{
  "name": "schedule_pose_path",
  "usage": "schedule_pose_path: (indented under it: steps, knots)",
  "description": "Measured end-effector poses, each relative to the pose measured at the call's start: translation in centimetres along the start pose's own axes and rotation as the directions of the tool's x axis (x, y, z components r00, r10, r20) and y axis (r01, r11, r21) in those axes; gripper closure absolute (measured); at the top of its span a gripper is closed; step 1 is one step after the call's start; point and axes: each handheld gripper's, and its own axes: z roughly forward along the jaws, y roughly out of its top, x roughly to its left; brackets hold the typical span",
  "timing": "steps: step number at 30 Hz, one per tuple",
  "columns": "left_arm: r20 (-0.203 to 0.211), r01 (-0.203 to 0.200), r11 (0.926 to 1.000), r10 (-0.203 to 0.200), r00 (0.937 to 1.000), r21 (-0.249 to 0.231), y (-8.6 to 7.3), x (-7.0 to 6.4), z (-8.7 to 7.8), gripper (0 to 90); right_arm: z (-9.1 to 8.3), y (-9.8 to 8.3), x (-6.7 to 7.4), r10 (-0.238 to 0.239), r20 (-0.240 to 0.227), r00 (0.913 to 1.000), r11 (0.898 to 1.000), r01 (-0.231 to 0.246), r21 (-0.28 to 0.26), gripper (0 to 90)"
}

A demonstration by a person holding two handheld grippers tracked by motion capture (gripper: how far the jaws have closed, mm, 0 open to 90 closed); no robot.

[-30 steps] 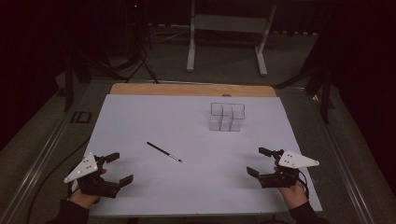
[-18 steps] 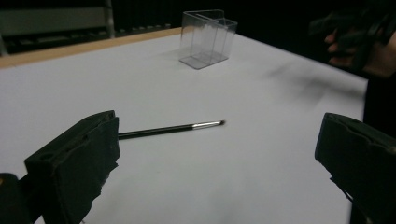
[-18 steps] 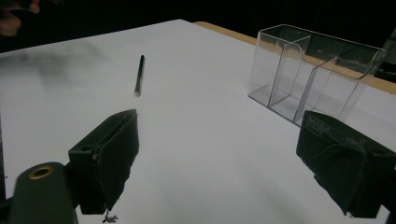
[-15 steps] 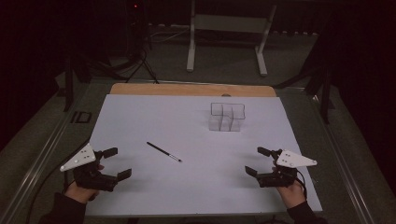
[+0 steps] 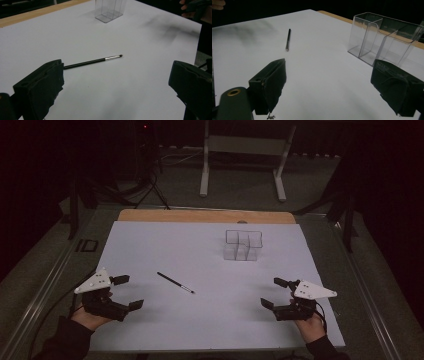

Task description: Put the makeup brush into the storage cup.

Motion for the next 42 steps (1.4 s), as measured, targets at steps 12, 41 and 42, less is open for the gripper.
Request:
schedule_pose_path:
  steps: [12,41,42]
  knots:
    - [0.01,-0.061,0.9931,0.06,0.9982,0.1,1.8,0.9,1.5,1.0,-0.1,0.0,-0.1,0.002,0.003,1.0,1.0,-0.002,-0.001,13.0]
    - [0.097,-0.179,0.9536,0.16,0.9824,0.242,5.7,2.9,5.0,1.0,-0.1,0.0,-0.1,0.002,0.005,1.0,1.0,-0.002,0.0,13.1]
    - [0.099,-0.179,0.9523,0.159,0.9823,0.247,5.8,3.0,5.1,1.0,-0.1,0.0,-0.1,0.001,0.006,1.0,1.0,-0.001,0.001,13.1]
